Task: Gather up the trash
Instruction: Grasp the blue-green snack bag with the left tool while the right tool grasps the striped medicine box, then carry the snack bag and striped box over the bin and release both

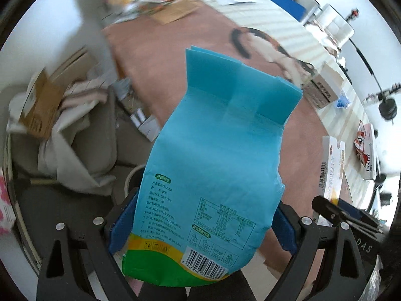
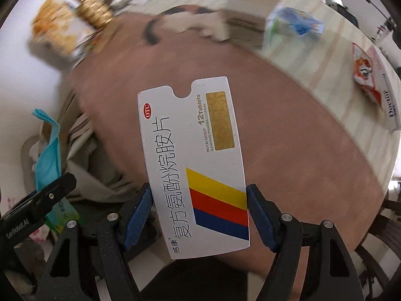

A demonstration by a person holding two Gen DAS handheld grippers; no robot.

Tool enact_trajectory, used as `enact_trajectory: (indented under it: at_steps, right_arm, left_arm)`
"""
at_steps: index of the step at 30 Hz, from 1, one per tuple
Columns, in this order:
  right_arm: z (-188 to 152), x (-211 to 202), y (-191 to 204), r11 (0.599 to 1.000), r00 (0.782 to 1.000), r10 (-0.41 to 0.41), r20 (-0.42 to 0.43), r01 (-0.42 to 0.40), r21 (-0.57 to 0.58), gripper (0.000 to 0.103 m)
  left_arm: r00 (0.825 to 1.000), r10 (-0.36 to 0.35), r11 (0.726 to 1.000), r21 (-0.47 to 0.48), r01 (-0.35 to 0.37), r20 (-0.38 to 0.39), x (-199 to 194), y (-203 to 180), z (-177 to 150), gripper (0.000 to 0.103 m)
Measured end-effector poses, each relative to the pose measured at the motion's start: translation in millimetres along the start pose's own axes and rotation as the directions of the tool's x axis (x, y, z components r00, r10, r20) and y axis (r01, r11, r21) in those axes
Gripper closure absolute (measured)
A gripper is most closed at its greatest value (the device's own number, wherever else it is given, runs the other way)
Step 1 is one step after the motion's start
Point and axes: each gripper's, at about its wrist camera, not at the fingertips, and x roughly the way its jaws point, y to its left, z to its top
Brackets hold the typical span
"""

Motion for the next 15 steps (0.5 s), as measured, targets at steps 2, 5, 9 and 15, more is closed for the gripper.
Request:
enact_trajectory:
  at_steps: [2, 5, 9, 15]
  right_arm:
    - [-28.2, 4.5, 37.4, 1.000, 1.000, 0.013, -0.008, -0.013, -0.020, 0.026]
    - [-63.6, 28.4, 75.6, 0.999, 0.999, 0.024, -0.043, -0.026, -0.048, 0.026]
    - [-94.2, 72.6, 113.2, 0.996, 0.995, 0.013, -0.102, -0.023, -0.091, 0.026]
    - [-128.4, 154.1, 148.0, 0.983, 0.982, -0.029, -0.187, -0.006, -0.183, 0.026]
  left_arm:
    - [0.999, -0.029, 0.998, -0.052, 0.028, -0.018, -0.2, 29.4, -15.7, 0.009]
    - [0.998, -0.049, 0.992, -0.116, 0.044, -0.047, 7.7, 72.5, -37.3, 0.009]
    - [0.995, -0.058, 0.976, -0.213, 0.040, -0.081, 31.7, 127.8, -56.2, 0.009]
    - [0.983, -0.102, 0.941, -0.336, 0.045, -0.154, 106.9, 193.2, -70.1, 0.009]
